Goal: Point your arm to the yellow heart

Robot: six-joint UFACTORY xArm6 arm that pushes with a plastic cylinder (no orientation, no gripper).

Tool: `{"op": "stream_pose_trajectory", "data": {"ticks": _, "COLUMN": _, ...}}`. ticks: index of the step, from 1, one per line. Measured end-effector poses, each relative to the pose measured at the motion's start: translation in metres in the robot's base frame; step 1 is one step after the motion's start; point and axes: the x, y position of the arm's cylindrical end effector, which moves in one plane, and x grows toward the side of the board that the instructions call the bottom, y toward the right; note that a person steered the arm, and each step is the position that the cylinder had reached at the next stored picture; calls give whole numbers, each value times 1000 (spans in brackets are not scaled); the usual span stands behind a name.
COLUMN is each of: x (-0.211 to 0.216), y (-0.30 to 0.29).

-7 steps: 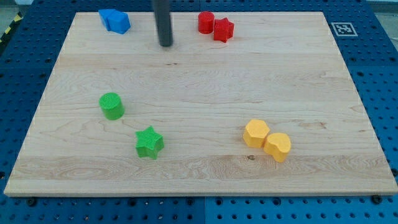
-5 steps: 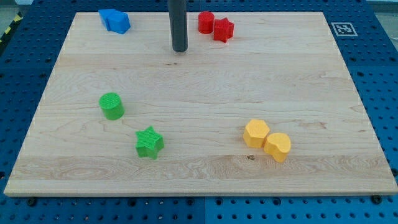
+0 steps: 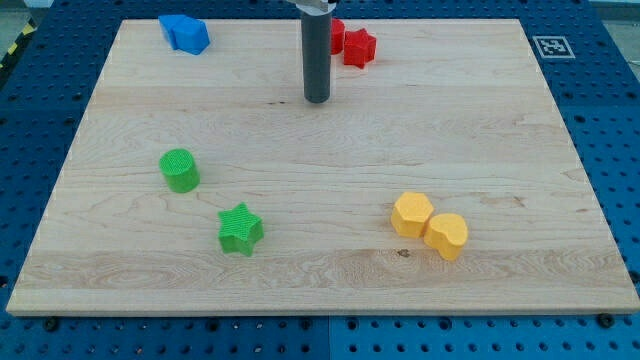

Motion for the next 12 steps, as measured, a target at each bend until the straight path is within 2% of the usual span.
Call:
{"op": "stream_pose_trajectory", "data": {"ticks": 5, "x": 19, "y": 14}}
{"op": "stream_pose_trajectory", "data": {"ticks": 7, "x": 44, "y": 120}}
{"op": "stream_pose_trajectory", "data": {"ticks": 8, "x": 61, "y": 148}}
{"op": "stream_pose_trajectory", "data": {"ticks": 10, "x": 62, "y": 148}}
{"op": "stream_pose_trajectory", "data": {"ticks": 12, "x": 108, "y": 145}}
